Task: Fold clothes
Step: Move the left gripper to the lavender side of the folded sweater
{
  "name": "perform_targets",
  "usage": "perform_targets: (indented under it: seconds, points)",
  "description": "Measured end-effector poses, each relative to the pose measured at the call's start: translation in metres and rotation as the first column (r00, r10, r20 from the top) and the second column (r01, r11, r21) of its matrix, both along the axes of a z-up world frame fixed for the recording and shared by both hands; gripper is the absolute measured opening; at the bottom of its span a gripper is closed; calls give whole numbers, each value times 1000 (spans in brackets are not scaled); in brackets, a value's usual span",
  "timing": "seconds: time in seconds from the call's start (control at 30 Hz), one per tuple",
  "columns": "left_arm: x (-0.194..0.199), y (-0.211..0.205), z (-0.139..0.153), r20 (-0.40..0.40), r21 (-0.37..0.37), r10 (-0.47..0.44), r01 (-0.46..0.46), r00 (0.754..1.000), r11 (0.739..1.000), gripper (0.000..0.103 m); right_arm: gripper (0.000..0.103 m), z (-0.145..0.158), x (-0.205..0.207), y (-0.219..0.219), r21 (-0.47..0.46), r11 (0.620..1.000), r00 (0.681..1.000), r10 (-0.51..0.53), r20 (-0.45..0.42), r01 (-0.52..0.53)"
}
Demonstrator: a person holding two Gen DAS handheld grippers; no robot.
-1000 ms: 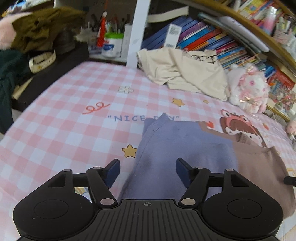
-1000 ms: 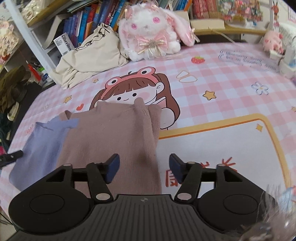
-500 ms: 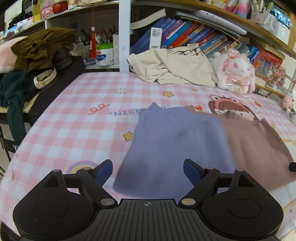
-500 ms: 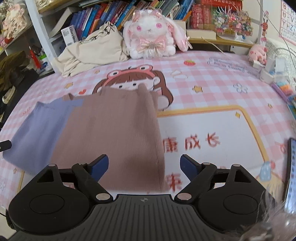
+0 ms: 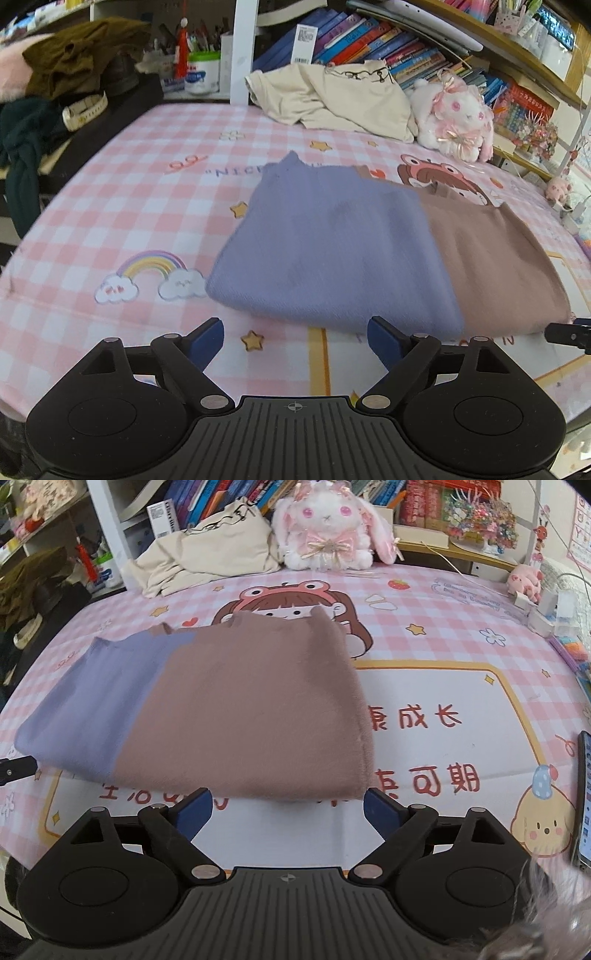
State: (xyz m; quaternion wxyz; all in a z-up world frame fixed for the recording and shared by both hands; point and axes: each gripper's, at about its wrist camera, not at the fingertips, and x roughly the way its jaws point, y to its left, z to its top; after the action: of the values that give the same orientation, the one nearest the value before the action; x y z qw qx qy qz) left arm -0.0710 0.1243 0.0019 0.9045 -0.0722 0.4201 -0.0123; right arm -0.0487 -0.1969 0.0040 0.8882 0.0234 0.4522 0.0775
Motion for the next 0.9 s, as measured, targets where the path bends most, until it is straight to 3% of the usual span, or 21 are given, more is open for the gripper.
perform_targets:
  seconds: [0.3,0.43,0.53,0.63,0.73,0.9]
  points:
    - [2,4,-8,-43,-24,-7,6,999,1000,88,91,-3,-4,9,-13,1000,1000,6,-14,-6]
    - [6,17,-13,-65,-129,21,-29,998,991,88,91,-4,-6,9,-17,1000,1000,-6,-18,6]
    - [9,31,-18,-84,-232,74,-91,994,968,87,91,-4,-8,9,-21,1000,1000,-12,-20,12]
    - [13,44,-23,-108,-323,144,-172,984,931,85,91,-4,-8,10,-27,1000,1000,-14,-21,14]
    - [17,55,-28,-127,-422,202,-237,971,875,84,91,-3,-9,11,-35,999,1000,-14,-21,13]
    - [23,71,-40,-182,-594,306,-352,935,723,83,91,-3,-10,12,-48,999,1000,-11,-19,10]
